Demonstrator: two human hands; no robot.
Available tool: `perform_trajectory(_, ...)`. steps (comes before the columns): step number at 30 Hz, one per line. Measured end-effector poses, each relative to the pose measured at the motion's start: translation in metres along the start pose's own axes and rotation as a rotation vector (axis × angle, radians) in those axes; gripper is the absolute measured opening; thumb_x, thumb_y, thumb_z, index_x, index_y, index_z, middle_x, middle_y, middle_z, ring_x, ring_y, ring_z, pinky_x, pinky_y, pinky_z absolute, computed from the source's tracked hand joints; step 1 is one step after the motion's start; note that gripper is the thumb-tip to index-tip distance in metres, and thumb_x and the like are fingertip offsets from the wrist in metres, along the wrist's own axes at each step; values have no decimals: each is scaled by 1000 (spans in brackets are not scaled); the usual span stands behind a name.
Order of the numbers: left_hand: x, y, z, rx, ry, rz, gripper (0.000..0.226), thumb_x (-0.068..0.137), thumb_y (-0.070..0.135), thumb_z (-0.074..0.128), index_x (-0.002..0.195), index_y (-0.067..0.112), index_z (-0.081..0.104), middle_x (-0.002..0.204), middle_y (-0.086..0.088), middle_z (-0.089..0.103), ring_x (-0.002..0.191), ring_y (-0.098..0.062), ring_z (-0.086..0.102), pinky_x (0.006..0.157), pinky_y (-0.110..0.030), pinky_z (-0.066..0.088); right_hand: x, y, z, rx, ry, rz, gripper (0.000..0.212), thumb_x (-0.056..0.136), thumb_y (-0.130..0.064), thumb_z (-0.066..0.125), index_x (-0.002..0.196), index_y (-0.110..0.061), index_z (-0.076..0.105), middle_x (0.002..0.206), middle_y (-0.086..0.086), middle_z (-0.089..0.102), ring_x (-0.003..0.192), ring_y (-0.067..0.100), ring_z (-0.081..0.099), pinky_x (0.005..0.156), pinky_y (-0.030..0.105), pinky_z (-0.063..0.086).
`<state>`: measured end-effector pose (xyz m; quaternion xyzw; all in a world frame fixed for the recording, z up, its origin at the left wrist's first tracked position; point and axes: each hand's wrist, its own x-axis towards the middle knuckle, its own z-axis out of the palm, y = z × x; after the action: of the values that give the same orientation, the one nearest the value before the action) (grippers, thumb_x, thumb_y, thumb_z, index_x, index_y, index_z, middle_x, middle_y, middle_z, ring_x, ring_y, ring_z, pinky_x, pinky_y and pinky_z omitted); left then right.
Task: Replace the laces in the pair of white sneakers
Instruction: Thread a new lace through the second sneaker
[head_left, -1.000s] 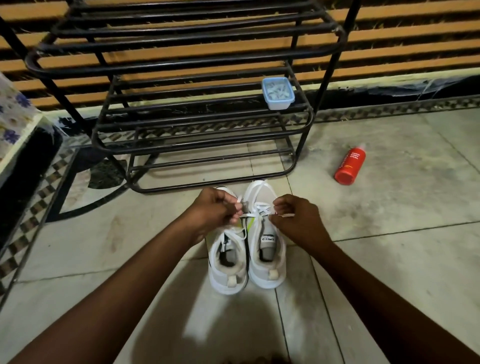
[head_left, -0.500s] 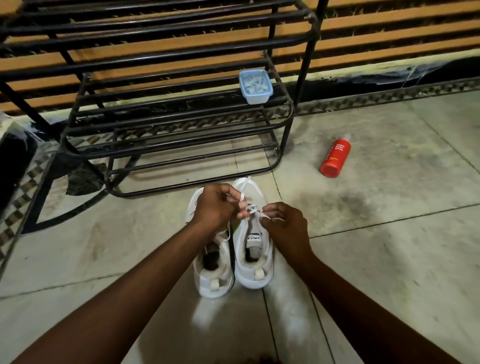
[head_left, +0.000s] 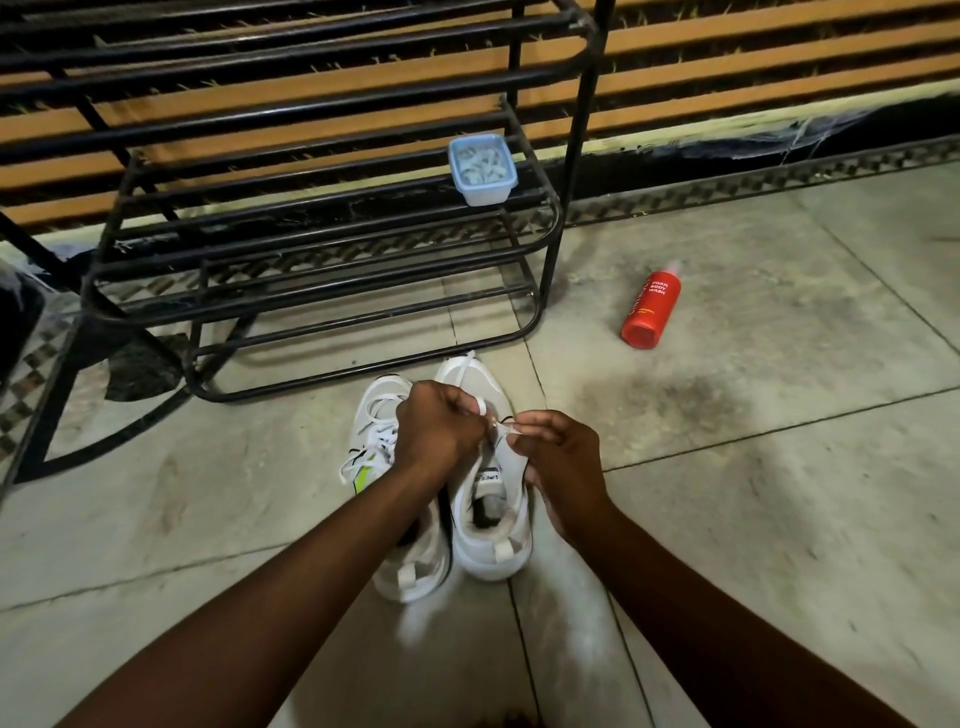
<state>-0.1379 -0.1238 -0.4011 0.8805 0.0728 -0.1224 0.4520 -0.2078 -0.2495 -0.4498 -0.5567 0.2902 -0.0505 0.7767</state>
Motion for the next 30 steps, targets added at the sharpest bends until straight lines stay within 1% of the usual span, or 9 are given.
perform_trajectory(3,-3,-4,2,26,14,7,9,75,16,83,69,20,77,73,11,75,81,-9,72,83,-33,60,1,0,0,31,-1,15,20,79,7,71,94,-6,73,93,20,74,82,27,67,72,41,46)
perform_trajectory(9,-3,-9,5,15,47,3,11,74,15,85,69,18,75,69,8,75,76,-12,73,83,-35,60,1,-2,2,65,0,46,22,79,10,70,94,-6,72,92,16,75,83,26,68,76,44,46)
perform_trajectory(13,-2,-10,6,-7,54,6,13,75,17,87,70,16,74,70,5,75,75,-15,73,82,-35,60,1,-1,2,43,-1,39,22,78,8,71,94,-8,72,92,15,76,84,26,70,75,44,49)
perform_trajectory(17,-3,-11,8,12,59,56,12,78,17,83,70,17,75,71,7,75,79,-12,73,82,-31,59,3,0,1,17,-7,29,22,78,7,72,92,-9,73,91,13,76,84,23,71,72,41,50)
perform_trajectory(19,-2,-11,8,47,37,101,12,78,16,82,70,17,74,71,6,74,80,-13,73,80,-28,58,3,1,1,-12,0,21,22,77,6,73,91,-11,74,89,11,76,82,19,71,69,36,50)
perform_trajectory(23,1,-10,4,140,-29,254,14,76,8,79,69,16,70,64,3,70,68,-11,70,74,-28,57,4,3,1,-81,2,-33,20,77,2,75,91,-13,73,87,8,77,80,16,71,61,30,49)
perform_trajectory(25,3,-10,2,175,-64,307,15,76,6,77,69,16,69,63,3,68,67,-11,69,78,-31,57,5,3,1,-136,-8,-69,19,76,-2,78,90,-14,72,85,4,77,81,14,73,66,31,52)
perform_trajectory(27,5,-10,1,206,-95,343,14,77,5,77,71,16,69,64,3,68,68,-14,69,83,-35,56,7,3,1,-178,-16,-88,20,75,-4,79,89,-15,72,85,3,77,84,15,74,76,38,56)
perform_trajectory(30,8,-11,0,236,-125,358,14,80,7,77,75,17,70,68,3,69,78,-20,69,82,-37,57,7,3,-1,-189,-37,-78,22,74,-4,80,92,-16,72,88,3,78,90,20,74,88,47,57)
